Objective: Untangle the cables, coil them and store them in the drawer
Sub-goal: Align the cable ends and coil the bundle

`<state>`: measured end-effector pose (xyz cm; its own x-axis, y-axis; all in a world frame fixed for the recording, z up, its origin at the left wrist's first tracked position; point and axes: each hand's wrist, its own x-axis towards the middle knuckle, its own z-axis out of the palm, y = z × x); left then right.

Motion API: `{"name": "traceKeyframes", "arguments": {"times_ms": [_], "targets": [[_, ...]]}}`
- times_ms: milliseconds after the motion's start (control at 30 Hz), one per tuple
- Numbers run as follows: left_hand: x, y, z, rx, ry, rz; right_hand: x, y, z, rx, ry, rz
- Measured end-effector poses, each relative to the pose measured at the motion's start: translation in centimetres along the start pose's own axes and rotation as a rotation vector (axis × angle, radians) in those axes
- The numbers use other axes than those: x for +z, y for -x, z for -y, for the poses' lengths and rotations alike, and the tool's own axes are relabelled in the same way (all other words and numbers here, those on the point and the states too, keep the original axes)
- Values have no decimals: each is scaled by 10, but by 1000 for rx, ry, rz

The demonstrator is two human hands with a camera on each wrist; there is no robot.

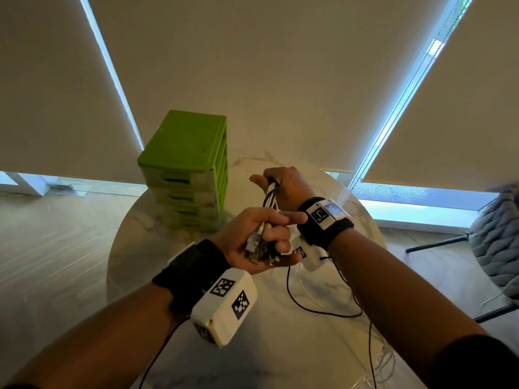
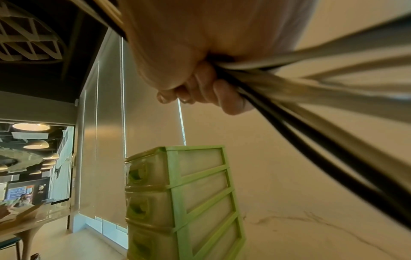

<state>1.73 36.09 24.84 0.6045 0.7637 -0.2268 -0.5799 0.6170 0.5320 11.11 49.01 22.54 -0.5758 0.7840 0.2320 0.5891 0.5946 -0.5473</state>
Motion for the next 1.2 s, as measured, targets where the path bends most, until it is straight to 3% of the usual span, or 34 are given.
{"name": "traceKeyframes", "arguments": {"times_ms": [167, 300, 433, 567, 733, 967, 1067, 1200], "targets": [[0, 6, -3, 97, 41, 12, 9, 2, -13, 134, -25, 49], [-2, 8, -20, 233, 91, -139, 10, 12, -19, 302, -101, 177], [-20, 7, -30, 317, 77, -240, 12, 34, -5, 286, -72, 181], [-38, 10, -35, 294, 54, -247, 27, 52, -9, 287, -84, 216], [-57, 8, -53, 383, 60, -380, 39, 82, -13, 377, -115, 323], [-82, 10, -66, 462, -14, -556, 27, 115, -13, 271, 69, 425], [-89, 6, -63, 449, -47, -581, 11, 118, 8, 123, 223, 477], [-86, 5, -62, 290, -191, -575, -17, 112, 30, -153, 458, 488]]}}
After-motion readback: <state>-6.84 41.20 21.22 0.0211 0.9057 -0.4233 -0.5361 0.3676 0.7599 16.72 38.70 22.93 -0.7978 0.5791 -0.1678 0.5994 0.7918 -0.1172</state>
